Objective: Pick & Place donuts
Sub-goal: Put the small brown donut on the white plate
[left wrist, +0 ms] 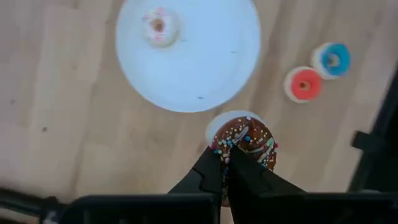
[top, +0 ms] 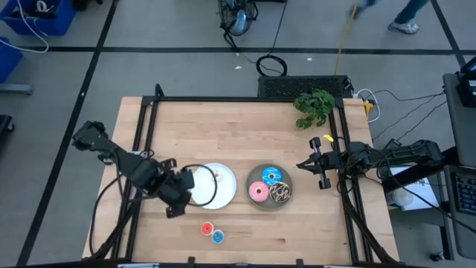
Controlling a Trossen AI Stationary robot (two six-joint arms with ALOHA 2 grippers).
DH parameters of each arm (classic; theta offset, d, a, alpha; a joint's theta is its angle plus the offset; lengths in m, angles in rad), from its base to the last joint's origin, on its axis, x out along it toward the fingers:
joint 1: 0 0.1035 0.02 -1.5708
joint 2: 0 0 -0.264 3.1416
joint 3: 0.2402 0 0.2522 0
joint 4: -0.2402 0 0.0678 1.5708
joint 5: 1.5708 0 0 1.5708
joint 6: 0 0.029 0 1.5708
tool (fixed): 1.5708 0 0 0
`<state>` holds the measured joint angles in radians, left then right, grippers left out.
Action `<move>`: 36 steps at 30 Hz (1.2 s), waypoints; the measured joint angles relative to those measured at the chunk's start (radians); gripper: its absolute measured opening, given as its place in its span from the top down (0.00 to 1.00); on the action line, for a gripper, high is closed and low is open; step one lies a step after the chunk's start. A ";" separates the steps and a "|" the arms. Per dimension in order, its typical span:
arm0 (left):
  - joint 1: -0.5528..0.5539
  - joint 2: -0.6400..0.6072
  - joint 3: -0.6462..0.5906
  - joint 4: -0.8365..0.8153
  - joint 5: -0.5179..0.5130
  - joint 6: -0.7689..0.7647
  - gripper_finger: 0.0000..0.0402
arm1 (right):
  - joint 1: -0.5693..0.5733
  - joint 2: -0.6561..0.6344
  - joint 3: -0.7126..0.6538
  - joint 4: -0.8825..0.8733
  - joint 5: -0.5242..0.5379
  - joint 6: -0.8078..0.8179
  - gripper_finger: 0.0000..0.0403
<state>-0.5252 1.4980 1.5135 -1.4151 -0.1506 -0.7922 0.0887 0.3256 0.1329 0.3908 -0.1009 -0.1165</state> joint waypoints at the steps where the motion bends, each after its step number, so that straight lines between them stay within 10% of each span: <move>1: 0.017 0.001 -0.001 0.011 -0.002 0.018 0.98 | 0.000 0.000 0.000 0.000 0.000 0.000 1.00; 21: 0.383 0.060 -0.534 0.603 0.284 0.368 0.98 | 0.000 0.000 0.000 0.000 0.000 -0.003 1.00; 36: 0.427 0.229 -0.554 0.693 0.339 0.372 0.90 | 0.000 0.000 0.000 0.000 0.000 -0.004 1.00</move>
<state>-0.0987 1.7267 0.9600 -0.7216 0.1887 -0.4206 0.0887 0.3258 0.1329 0.3908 -0.1009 -0.1204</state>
